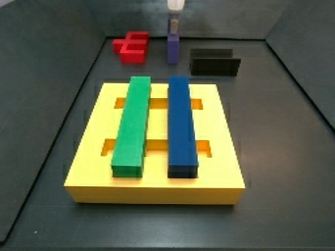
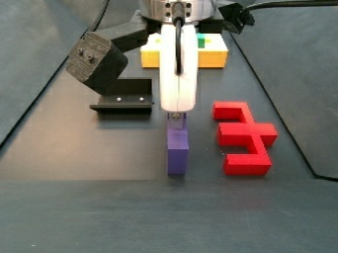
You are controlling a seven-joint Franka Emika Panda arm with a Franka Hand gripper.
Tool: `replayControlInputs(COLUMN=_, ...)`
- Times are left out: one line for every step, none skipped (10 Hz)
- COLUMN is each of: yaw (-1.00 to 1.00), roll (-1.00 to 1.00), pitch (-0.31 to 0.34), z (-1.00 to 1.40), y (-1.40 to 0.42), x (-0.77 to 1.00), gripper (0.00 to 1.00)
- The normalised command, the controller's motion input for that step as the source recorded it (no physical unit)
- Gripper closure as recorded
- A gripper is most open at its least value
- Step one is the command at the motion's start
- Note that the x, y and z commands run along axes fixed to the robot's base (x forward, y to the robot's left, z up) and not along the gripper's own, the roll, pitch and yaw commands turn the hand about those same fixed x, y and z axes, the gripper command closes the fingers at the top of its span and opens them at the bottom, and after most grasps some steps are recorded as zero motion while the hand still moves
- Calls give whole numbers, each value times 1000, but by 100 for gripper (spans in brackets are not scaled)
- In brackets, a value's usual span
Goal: Pick up the purple object. Move up. Move to above the board. Insert the purple object.
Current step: Pick up the purple object.
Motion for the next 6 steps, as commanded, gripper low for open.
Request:
replayControlInputs(yaw=0, roll=0, pitch=0, z=0, y=0, x=0, gripper=100)
replayControlInputs(yaw=0, roll=0, pitch=0, z=0, y=0, x=0, gripper=100)
replayControlInputs(yaw=0, roll=0, pitch=0, z=0, y=0, x=0, gripper=100)
replayControlInputs(yaw=0, roll=0, pitch=0, z=0, y=0, x=0, gripper=100)
replayControlInputs(yaw=0, roll=0, pitch=0, z=0, y=0, x=0, gripper=100)
replayControlInputs(yaw=0, roll=0, pitch=0, z=0, y=0, x=0, gripper=100)
